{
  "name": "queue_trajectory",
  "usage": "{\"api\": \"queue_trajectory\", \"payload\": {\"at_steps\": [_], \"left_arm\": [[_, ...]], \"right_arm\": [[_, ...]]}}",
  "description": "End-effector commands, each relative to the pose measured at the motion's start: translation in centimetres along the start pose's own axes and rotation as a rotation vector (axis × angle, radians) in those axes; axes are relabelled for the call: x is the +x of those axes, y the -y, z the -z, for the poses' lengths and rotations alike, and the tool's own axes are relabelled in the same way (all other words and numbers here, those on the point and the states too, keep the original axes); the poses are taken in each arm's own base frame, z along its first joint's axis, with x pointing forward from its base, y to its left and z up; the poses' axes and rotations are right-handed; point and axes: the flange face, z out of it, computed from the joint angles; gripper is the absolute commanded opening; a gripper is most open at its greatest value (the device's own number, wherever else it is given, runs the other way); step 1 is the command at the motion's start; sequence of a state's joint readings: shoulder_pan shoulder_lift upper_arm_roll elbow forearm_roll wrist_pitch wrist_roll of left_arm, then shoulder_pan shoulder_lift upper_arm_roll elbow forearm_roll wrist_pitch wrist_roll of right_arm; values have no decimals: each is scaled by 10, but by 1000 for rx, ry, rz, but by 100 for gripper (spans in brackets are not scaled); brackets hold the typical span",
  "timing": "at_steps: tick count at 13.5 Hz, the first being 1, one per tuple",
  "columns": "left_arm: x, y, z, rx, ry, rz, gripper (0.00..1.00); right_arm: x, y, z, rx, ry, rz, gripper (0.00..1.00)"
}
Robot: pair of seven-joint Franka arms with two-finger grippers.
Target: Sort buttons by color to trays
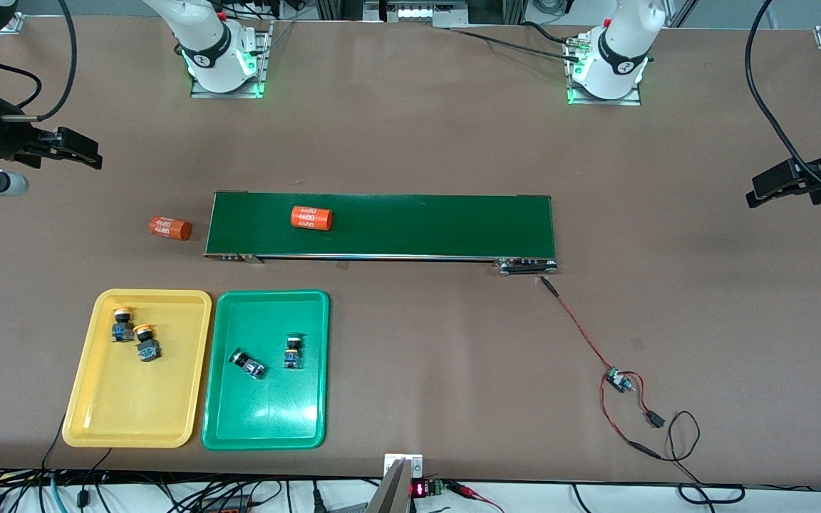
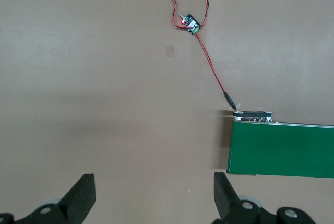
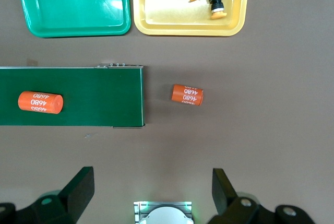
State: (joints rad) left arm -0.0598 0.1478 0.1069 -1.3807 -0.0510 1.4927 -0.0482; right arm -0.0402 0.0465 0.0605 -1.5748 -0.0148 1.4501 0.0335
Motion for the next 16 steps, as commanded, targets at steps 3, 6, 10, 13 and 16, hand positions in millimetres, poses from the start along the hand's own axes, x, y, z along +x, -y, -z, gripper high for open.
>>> {"api": "queue_trajectory", "payload": {"at_steps": [3, 6, 10, 13, 16], "left_arm": [[-1, 15, 3, -1, -3, 4, 100], [-1, 8, 3, 0, -2, -9, 100], [-2, 2, 4, 1, -2, -20, 100], [-2, 1, 5, -2, -10, -20, 100], [-2, -15, 6, -7, -29, -49, 100]], "right_arm": [[-1, -4, 0, 24, 3, -12, 100], [0, -5, 0, 23, -2, -6, 100], [1, -14, -1, 13, -3, -28, 100], [3, -22, -3, 16, -2, -46, 100], [5, -21, -3, 16, -9, -108, 100]]}}
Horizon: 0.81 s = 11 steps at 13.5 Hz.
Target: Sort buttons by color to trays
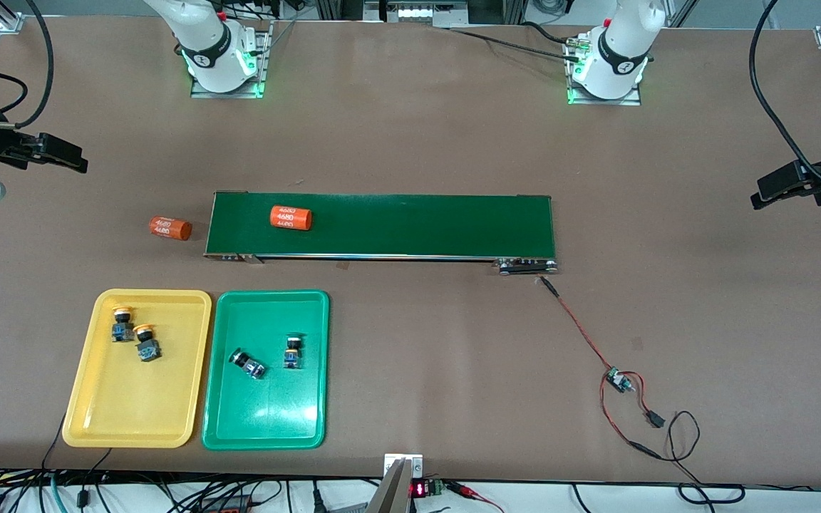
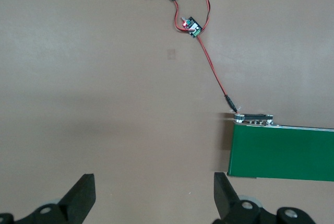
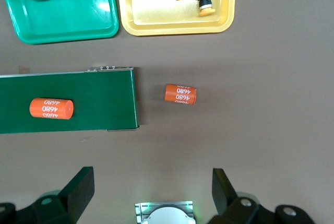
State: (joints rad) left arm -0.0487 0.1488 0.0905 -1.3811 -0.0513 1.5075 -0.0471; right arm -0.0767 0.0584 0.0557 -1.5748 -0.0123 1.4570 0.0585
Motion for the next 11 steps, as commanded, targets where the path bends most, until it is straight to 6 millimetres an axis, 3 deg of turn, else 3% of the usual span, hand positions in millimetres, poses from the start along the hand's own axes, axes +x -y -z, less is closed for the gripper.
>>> {"api": "queue_trajectory", "payload": {"at_steps": [1, 4, 7, 11], "left_arm": [[-5, -14, 6, -4, -16, -46, 100], [-10, -8, 2, -6, -18, -37, 100], [-27, -4, -7, -13, -47, -33, 100], [-29, -3, -5, -6, -27, -26, 100]], "right_arm": [[0, 1, 3, 9, -16, -44, 100], [0, 1, 3, 9, -16, -38, 100], [1, 8, 4, 11, -30, -24, 100], [2, 11, 4, 17, -34, -17, 100]]}}
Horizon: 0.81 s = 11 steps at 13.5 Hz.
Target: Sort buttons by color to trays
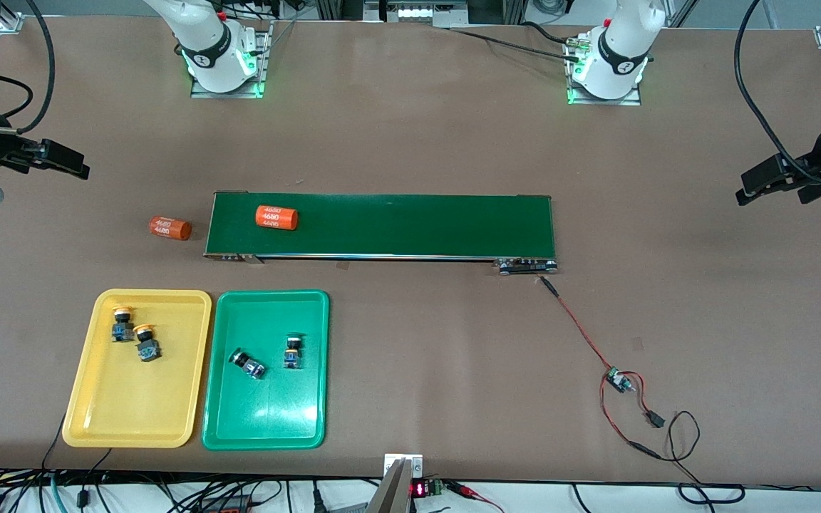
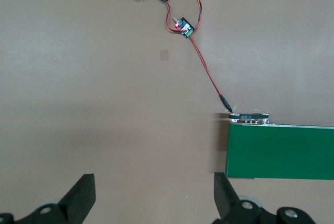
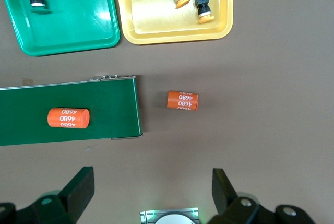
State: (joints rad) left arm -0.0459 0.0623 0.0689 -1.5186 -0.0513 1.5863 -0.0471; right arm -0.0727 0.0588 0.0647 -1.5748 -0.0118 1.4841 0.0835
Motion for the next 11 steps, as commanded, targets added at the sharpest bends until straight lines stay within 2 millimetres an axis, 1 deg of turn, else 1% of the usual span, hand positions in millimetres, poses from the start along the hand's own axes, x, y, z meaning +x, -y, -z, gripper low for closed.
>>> {"api": "queue_trajectory", "payload": {"at_steps": [1, 2, 4, 11], "left_arm": [[-10, 0, 3, 7, 1, -16, 100], [-11, -4, 3, 13, 1, -23, 100], [-11, -3, 4, 13, -1, -21, 100], [-14, -2, 4, 16, 22, -23, 100]], "right_arm": [[-1, 8, 2, 17, -7, 1, 100], [-2, 15, 2, 15, -7, 14, 100], [-3, 24, 2, 14, -4, 30, 100], [-12, 71, 0, 4, 3, 112, 100]]}}
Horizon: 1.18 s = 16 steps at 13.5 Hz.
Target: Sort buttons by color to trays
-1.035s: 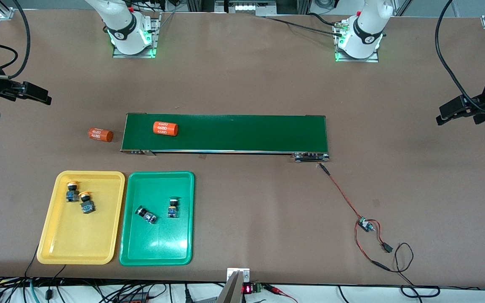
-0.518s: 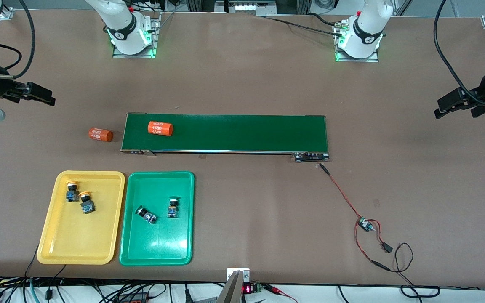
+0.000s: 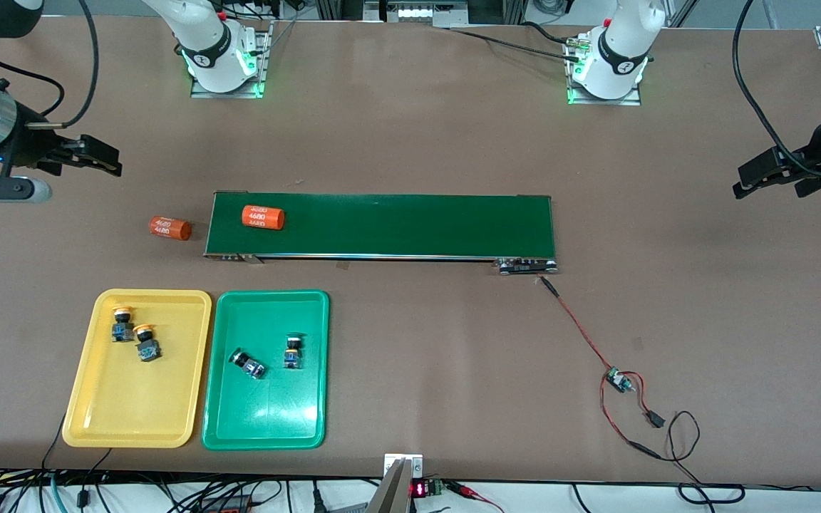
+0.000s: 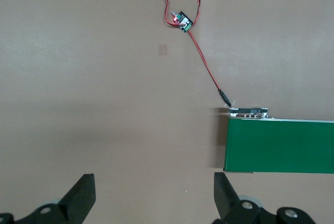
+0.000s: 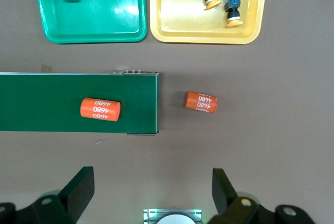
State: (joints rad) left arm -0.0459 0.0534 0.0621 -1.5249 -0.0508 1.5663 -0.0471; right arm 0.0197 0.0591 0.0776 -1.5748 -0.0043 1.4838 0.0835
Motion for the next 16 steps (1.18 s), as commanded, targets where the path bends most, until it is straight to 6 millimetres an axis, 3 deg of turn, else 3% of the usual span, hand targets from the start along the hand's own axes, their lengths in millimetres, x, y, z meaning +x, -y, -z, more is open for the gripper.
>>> {"api": "queue_trajectory", "payload": {"at_steps": [1, 6, 16], "left_arm": [[-9, 2, 5, 15, 3, -16, 100], [-7, 2, 6, 16, -5, -13, 100], [-8, 0, 11, 15, -9, -15, 100]], "right_arm": [[-3, 18, 1, 10, 1, 16, 100], [-2, 26, -1, 18, 1, 21, 100], [0, 18, 0, 55, -2, -36, 100]]}}
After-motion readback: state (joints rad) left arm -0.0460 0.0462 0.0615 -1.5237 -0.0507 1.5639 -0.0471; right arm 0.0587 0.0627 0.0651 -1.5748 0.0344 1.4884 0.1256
